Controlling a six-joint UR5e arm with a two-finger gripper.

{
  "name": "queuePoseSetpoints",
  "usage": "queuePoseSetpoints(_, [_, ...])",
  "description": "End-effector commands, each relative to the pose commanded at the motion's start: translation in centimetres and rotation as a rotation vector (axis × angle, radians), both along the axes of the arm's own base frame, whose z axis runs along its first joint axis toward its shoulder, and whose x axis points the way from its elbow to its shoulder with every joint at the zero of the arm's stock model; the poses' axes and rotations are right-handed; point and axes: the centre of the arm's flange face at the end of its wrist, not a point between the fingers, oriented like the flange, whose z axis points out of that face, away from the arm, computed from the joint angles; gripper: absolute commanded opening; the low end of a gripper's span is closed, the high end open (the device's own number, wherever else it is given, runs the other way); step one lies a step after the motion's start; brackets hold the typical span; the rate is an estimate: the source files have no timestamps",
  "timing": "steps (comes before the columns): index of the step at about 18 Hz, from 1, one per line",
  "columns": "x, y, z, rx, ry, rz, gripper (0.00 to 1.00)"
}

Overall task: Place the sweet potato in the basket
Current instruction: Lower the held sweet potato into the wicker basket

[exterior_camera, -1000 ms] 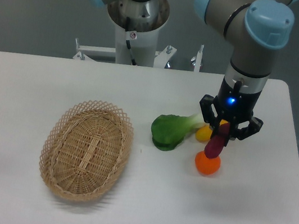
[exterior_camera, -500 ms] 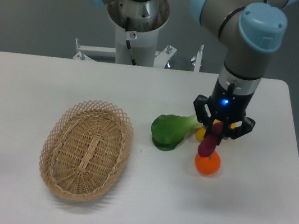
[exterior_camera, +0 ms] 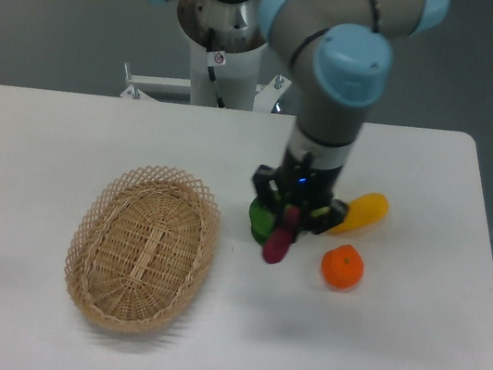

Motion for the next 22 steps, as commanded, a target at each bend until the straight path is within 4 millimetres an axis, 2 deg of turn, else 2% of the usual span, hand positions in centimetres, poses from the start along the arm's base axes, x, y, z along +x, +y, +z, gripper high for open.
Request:
queuePoseSetpoints(1, [1.2,0.8,-0.3,0.018,-0.003,0.034,0.26])
queuePoseSetpoints(3, [3.8,2.6,-2.3,0.01,-0.008,0.044,0.26])
queuePoseSetpoints(6, [9.0,5.6,-6.7,-0.089,0.024,-0.032,0.26])
queuePoseSetpoints(8, [11.3,7.1,-9.3,-0.137,0.044,-0.075,0.26])
queuePoseSetpoints(11, [12.3,8.0,-11.0,-0.144,0.046,-0.099,0.27])
queuePoseSetpoints(17, [14.0,6.8,-14.2,-0.217,0.042,-0.182,0.26])
queuePoseSetpoints(20, [14.8,7.0,-14.7,-0.229,0.045,-0.196,0.27])
queuePoseSetpoints(21, [14.8,7.0,-14.7,-0.229,0.045,-0.196,0.3])
queuePoseSetpoints(22, [14.8,7.0,-14.7,-0.229,0.045,-0.196,0.39])
